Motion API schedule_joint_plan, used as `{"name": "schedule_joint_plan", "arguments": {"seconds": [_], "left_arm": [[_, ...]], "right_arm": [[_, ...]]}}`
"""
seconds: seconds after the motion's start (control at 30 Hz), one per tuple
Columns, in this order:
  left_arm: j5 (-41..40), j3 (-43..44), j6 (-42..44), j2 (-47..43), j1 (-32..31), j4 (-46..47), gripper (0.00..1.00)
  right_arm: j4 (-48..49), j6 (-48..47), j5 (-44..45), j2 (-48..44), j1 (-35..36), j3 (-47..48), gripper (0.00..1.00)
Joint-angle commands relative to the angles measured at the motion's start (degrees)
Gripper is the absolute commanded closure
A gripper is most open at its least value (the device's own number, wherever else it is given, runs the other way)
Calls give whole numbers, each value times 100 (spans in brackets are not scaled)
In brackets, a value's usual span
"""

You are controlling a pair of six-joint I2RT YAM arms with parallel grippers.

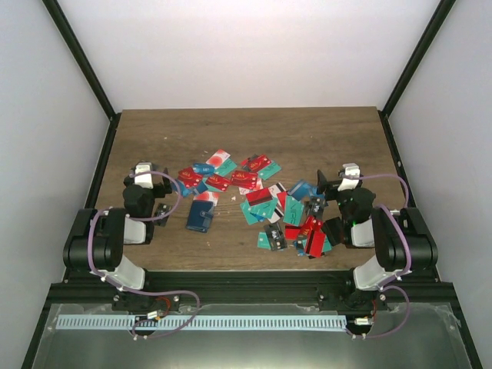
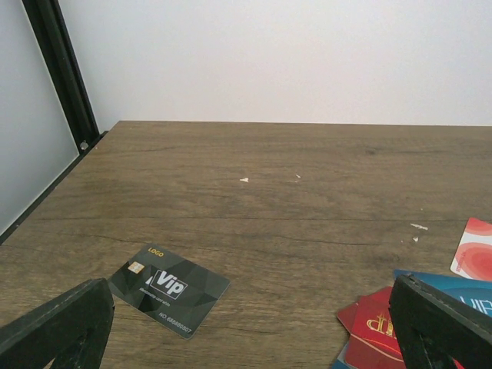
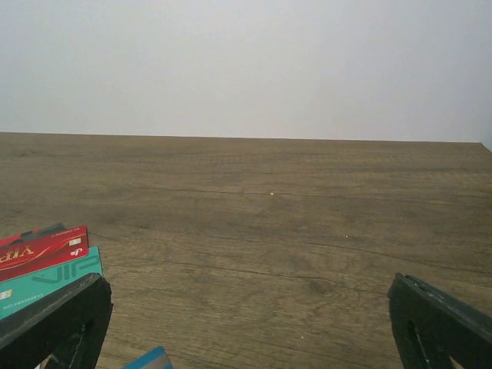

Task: Put the credit cards into the card holder
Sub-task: Reset both arms

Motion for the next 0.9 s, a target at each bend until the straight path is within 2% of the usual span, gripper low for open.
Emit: {"name": "schedule_joint_plan", "arguments": {"seconds": [0.0,0.87], "left_arm": [[18,42,52,1,-8,195,0],[16,43,52,-1,-9,196,0]], "right_arm": [[25,10,-9,-20,-58,83,0],[16,9,2,-20,-54,86,0]]}}
